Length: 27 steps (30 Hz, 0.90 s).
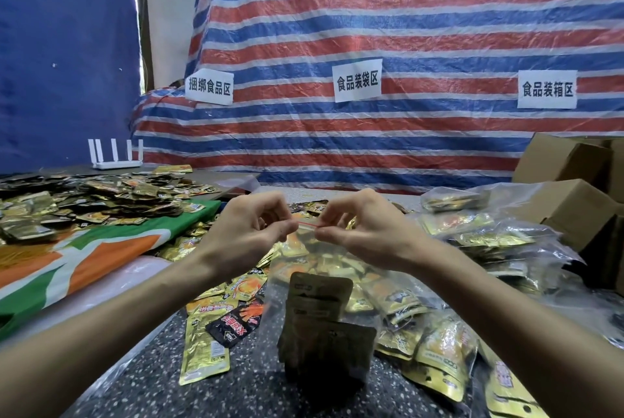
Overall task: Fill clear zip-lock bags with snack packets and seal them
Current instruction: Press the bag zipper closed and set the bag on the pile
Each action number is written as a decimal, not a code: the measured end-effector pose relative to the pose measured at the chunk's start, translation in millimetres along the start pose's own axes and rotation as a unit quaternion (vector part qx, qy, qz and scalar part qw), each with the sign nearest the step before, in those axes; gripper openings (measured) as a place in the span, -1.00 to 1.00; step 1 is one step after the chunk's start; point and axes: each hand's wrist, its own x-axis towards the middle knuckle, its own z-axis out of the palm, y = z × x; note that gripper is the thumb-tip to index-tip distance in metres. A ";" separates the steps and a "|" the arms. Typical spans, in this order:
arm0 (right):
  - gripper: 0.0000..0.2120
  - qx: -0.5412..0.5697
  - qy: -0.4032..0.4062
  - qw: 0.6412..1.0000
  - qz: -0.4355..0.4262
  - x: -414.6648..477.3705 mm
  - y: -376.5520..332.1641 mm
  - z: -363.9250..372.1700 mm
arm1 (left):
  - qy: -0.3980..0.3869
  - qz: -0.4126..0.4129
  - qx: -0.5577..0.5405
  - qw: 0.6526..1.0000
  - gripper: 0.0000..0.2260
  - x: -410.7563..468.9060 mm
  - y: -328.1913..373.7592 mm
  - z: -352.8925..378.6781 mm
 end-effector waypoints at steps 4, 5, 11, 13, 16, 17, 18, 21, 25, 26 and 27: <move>-0.94 0.003 -0.009 1.000 0.010 -11.2 9.6 -10.0 | 0.007 -0.007 -0.012 1.000 -0.88 -1.4 -1.0 -2.8; -0.93 0.001 -0.008 1.000 0.011 -13.6 11.2 -11.3 | 0.006 -0.006 -0.010 1.000 -0.88 -1.5 -0.6 -2.4; -0.93 0.000 -0.009 1.000 0.027 -22.2 15.3 -19.3 | 0.003 0.000 -0.010 1.000 -0.88 0.1 3.8 -1.2; -0.93 0.007 -0.011 0.999 0.032 -25.0 17.1 -22.0 | 0.002 0.002 -0.011 1.000 -0.89 0.5 4.2 -2.1; -0.88 0.010 -0.011 0.999 0.038 -30.1 21.1 -25.2 | 0.005 0.001 -0.008 1.000 -0.88 0.3 2.8 -3.5; -0.88 0.008 -0.011 0.999 0.039 -32.2 22.9 -26.2 | 0.008 0.001 -0.005 1.000 -0.86 -0.1 2.0 -4.3; -0.88 0.007 -0.011 0.999 0.038 -34.3 25.0 -27.3 | 0.010 0.001 -0.002 1.000 -0.86 -0.6 1.0 -5.1; -0.89 0.007 -0.012 0.999 0.043 -41.3 31.4 -30.7 | 0.010 -0.001 0.001 1.000 -0.87 -2.0 -2.4 -7.7; -0.92 0.010 -0.014 0.998 0.054 -49.9 38.5 -35.5 | 0.006 0.002 0.010 1.000 -0.87 -1.9 -5.1 -9.8; -0.93 0.008 -0.012 0.999 0.051 -52.0 39.9 -37.0 | 0.007 0.002 0.012 1.000 -0.87 -1.8 -5.8 -10.2; -0.93 0.005 -0.009 0.999 0.048 -54.1 41.2 -38.5 | 0.006 0.003 0.015 1.000 -0.86 -1.6 -6.3 -10.5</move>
